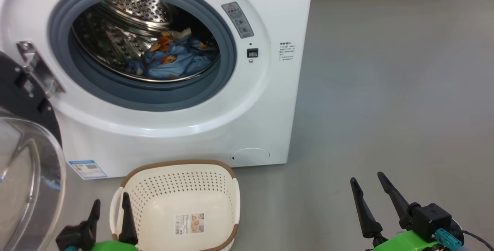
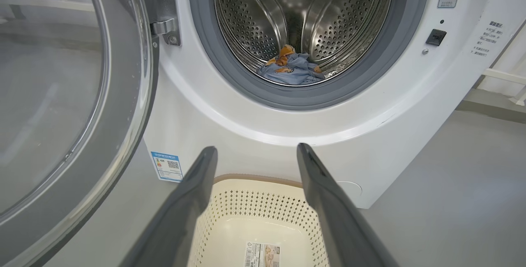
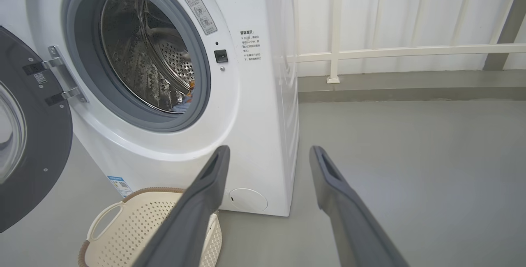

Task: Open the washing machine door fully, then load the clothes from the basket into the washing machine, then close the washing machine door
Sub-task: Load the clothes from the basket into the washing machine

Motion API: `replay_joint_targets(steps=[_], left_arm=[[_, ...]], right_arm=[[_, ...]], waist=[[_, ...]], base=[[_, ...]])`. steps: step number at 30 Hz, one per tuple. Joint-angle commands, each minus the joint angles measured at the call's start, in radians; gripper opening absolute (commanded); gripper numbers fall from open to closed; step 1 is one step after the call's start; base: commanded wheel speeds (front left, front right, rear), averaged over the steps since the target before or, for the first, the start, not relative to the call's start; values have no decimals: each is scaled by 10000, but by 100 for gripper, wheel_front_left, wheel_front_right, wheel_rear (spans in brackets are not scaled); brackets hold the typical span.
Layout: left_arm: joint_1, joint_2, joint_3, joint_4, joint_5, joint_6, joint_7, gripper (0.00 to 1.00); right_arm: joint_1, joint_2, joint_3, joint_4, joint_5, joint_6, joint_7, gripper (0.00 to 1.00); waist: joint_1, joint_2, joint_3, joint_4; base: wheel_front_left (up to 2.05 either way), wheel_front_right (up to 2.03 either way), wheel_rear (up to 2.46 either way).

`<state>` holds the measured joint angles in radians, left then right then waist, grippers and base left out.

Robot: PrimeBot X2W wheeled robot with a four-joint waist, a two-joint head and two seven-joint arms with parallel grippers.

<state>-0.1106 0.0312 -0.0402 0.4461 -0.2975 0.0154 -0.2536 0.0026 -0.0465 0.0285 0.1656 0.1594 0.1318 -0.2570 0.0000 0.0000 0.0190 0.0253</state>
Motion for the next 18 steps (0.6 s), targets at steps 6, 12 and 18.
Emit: replay_joint_targets(steps=[6,12,18], left_arm=[[572,192,257,-829,156,187,-82,100],[1089,191,138,-1142,103,296,-82,100],[1402,191,135,-1362,49,396,-82,100]], right_arm=[[-22,-37,352,-180,-170,-11,-48,100],[51,-37,437,-145,-156,-11,-48,100],[86,-37,375,-113,-224,-11,-48,100]], waist=[[0,0,-250,154],[0,0,-419,143],[0,0,-577,136]], base=[[0,0,0],[0,0,0],[0,0,0]])
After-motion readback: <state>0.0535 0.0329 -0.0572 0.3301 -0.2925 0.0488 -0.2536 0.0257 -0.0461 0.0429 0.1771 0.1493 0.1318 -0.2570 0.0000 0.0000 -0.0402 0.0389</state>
